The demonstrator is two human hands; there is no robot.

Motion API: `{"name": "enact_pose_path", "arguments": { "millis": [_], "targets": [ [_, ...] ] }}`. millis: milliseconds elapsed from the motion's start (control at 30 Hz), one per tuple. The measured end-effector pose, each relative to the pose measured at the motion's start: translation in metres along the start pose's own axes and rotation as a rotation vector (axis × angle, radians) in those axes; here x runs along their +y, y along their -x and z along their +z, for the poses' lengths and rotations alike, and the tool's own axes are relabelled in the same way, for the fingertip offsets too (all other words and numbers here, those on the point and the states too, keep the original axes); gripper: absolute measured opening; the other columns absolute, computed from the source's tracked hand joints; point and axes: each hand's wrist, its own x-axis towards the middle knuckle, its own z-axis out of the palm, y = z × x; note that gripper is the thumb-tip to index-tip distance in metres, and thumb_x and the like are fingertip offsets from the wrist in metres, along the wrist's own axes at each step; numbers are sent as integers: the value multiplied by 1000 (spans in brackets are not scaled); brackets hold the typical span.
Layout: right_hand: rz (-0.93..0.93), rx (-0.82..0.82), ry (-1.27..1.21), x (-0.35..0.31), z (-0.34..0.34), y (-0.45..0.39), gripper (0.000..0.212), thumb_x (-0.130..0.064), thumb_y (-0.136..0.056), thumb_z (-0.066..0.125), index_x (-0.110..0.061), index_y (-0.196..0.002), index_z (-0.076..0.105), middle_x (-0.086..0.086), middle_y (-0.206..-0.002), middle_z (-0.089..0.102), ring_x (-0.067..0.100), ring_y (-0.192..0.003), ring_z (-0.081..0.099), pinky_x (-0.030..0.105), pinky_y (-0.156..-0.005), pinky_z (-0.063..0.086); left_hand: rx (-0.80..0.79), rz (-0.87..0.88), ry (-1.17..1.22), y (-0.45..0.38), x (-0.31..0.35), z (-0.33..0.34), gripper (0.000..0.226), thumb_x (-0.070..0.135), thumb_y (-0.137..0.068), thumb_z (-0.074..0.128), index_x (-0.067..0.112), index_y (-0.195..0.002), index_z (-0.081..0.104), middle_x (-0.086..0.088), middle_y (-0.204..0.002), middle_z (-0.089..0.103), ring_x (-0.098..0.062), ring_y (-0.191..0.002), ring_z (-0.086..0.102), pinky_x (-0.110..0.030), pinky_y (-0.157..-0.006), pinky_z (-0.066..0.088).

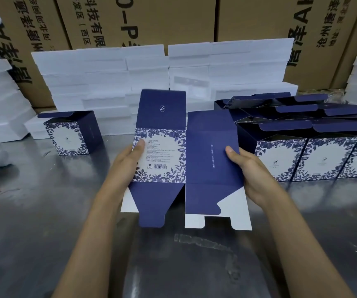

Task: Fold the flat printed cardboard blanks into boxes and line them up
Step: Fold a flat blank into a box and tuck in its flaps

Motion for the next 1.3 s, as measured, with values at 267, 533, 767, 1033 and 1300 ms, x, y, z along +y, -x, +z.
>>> {"name": "enact_pose_path", "arguments": {
  "millis": [267, 533, 767, 1033, 1300],
  "targets": [
    [3, -50, 106, -1, -5, 1, 24, -26, -105, 53, -21, -120, 72, 5, -116, 76, 26, -105, 74, 34, -78, 62, 115, 56, 42, -4, -1, 6, 31, 52, -98, 54, 28, -109, 72, 10, -100, 78, -7, -87, 75, -26, -69, 57],
    [127, -68, 46, -2, -3, 2, 24, -35, -90, 68, -25, -109, 79, 7, -114, 77, 27, -100, 75, 40, -89, 57, 222, 90, -86, -3, 1, -1, 24, 41, -103, 50, 28, -96, 69, 17, -89, 76, -3, -84, 73, -20, -66, 55],
    [-23, -372, -430, -6, 10, 8, 32, -24, -92, 57, -9, -114, 74, 11, -123, 68, 26, -112, 64, 41, -104, 50, 485, 0, 32, -8, -2, -8, 53, 36, -101, 48, 17, -149, 38, -5, -141, 53, -25, -128, 53, -46, -112, 40],
    [-114, -383, 14, 5, 53, 21, 52, -60, -98, 46, -40, -146, 51, -6, -143, 60, 14, -126, 57, 36, -105, 42, 277, 104, 134, 1, -3, 17, 82, 72, -89, 36, 35, -159, 15, 10, -168, 6, -10, -154, 4, -43, -126, 9],
    [-277, -191, 56, 2, 45, 12, 60, -45, -97, 56, -43, -154, 36, -9, -149, 55, 16, -130, 55, 41, -96, 46, 225, 236, -139, -7, 40, 51, 55, 43, -104, 31, 31, -157, 27, 10, -161, 32, -11, -147, 31, -24, -116, 21]
  ]
}}
